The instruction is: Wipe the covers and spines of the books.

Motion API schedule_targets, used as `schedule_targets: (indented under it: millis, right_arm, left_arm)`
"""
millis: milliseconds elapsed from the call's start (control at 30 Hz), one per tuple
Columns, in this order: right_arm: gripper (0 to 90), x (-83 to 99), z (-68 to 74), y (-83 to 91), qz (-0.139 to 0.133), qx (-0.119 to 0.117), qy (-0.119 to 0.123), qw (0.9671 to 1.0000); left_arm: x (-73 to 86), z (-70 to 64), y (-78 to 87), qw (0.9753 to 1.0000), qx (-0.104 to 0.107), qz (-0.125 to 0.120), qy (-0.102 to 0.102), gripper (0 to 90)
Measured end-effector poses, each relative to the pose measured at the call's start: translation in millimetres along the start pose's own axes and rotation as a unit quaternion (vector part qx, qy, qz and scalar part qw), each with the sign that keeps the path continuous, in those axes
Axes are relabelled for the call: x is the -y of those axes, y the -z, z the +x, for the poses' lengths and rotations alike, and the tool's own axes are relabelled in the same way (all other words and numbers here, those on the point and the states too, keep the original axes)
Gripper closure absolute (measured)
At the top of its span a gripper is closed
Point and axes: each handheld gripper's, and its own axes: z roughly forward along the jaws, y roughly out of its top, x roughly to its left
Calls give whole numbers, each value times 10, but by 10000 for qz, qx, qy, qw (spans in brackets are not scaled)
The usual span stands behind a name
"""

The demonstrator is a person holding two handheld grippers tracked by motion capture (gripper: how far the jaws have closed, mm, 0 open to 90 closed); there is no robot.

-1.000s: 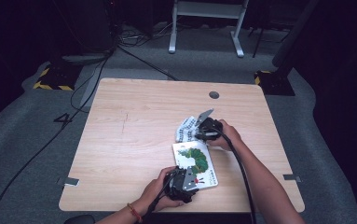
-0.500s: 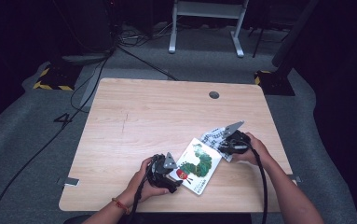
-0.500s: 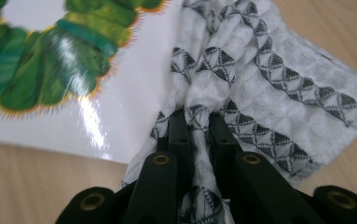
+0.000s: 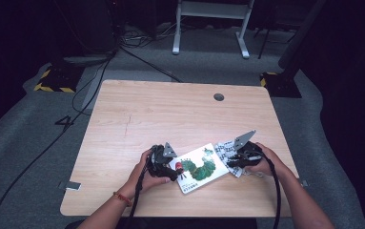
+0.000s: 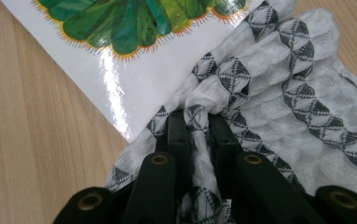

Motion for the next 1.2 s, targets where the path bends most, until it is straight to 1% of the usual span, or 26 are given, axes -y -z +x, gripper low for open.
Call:
schedule_targets:
  millis: [33, 67, 100, 133, 167, 200, 233, 267, 300, 333, 400, 433, 533, 567, 633, 733, 833, 967, 1100, 1200]
  right_arm:
    - [825, 6, 13, -1, -20, 52, 6, 10000]
    - [824, 14, 27, -1, -49, 100, -52, 9999]
    - [825, 28, 40, -4, -112, 133, -89, 9998]
    - [822, 43, 51, -4, -165, 166, -124, 9996]
    - [822, 43, 51, -4, -165, 166, -124, 9996]
    - [821, 55, 48, -5, -216, 171, -156, 9995]
    - [821, 55, 48, -5, -216, 171, -156, 9995]
    - [818, 47, 43, -7, -205, 190, -135, 9995]
    - [817, 16, 22, -25, -235, 325, -153, 9991]
    - [816, -19, 4, -47, -261, 413, -226, 9986]
    - [813, -101, -48, -105, -326, 608, -247, 9973]
    - [813, -134, -75, -126, -352, 667, -297, 9967]
    - [812, -261, -192, -218, -498, 885, -478, 9937]
    - [812, -315, -256, -255, -556, 897, -570, 9928]
    - [812, -329, -272, -263, -558, 916, -594, 9925]
    - [818, -335, -266, -265, -547, 913, -641, 9923]
    - [819, -284, -195, -219, -444, 854, -566, 9937]
    - [818, -121, -43, -97, -263, 553, -419, 9972]
    - [816, 59, 126, 13, -135, 323, -271, 9990]
    - [815, 188, 239, 84, -99, 216, -193, 9995]
  left_arm:
    - [-1, -2, -10, 10000, 12, -27, 44, 209]
    - [-2, 2, -15, 10000, 38, -25, 53, 206]
    - [3, 7, -20, 9999, 52, -56, 68, 204]
    - [12, 14, -25, 9998, 128, -74, 109, 207]
    - [12, 14, -25, 9998, 128, -74, 109, 208]
    - [34, 64, -48, 9987, 442, -108, 228, 209]
    - [34, 64, -48, 9987, 442, -108, 228, 209]
    - [48, 87, -53, 9982, 533, -142, 220, 209]
    - [49, 96, -54, 9981, 566, -144, 175, 209]
    - [48, 97, -57, 9981, 567, -157, 167, 209]
    - [47, 99, -58, 9981, 572, -159, 156, 209]
    - [49, 102, -56, 9981, 586, -153, 142, 209]
    - [53, 107, -57, 9980, 596, -168, 122, 209]
    - [54, 106, -58, 9980, 602, -176, 122, 208]
    - [54, 105, -58, 9980, 599, -178, 126, 208]
    - [60, 103, -58, 9979, 596, -197, 137, 208]
    - [62, 100, -57, 9980, 583, -202, 144, 208]
    - [58, 100, -56, 9980, 588, -182, 138, 208]
    - [62, 99, -54, 9980, 580, -185, 148, 208]
    - [68, 96, -54, 9980, 571, -210, 159, 208]
